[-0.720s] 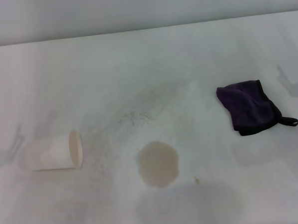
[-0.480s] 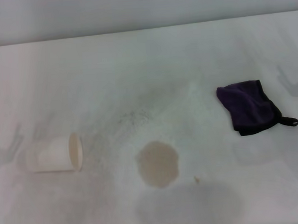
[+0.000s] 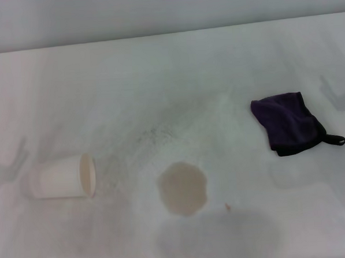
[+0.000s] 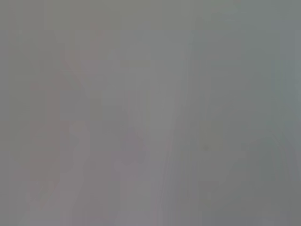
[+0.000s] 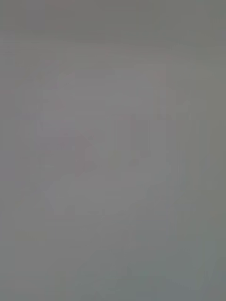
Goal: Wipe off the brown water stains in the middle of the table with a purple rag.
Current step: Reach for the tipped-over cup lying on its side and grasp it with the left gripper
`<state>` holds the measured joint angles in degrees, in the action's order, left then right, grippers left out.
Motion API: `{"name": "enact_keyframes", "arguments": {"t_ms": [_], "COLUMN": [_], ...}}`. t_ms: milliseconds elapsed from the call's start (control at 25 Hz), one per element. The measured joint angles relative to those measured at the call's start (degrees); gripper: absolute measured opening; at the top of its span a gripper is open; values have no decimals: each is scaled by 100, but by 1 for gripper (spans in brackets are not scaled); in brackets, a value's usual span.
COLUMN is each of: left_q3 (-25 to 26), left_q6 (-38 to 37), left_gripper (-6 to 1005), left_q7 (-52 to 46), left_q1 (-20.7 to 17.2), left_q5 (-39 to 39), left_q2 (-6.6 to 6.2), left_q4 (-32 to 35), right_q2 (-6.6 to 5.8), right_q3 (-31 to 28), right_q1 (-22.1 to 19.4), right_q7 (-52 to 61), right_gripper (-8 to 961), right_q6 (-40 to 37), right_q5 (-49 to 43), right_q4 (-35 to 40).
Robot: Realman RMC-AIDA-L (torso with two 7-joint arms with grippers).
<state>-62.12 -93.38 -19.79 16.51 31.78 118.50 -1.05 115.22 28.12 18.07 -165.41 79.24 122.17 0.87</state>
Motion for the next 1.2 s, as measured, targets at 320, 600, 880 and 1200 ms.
{"name": "enact_keyframes", "arguments": {"t_ms": [320, 600, 880, 1200], "left_q3": [-684, -1518, -1148, 319], "left_q6": [458, 1086, 1608, 1093], "left_gripper": [893, 893, 893, 893], "left_q7": [-1222, -2572, -4288, -6428], "left_q1": [-142, -367, -633, -644], "left_q5": [80, 454, 2421, 6444], "left_q2": [-529, -1109, -1444, -1099], "left_q4": [808, 1960, 3653, 6262], "right_q2": [1, 1, 4, 11], "right_q3": [-281, -388, -728, -741], "right_q1": [-4, -4, 4, 34], "right_q7": [9, 48, 65, 69], "right_gripper": [875, 875, 875, 875], "right_q6": [26, 28, 29, 56], "right_q5": [70, 71, 71, 70], "right_q4": [1, -46, -240, -380]}}
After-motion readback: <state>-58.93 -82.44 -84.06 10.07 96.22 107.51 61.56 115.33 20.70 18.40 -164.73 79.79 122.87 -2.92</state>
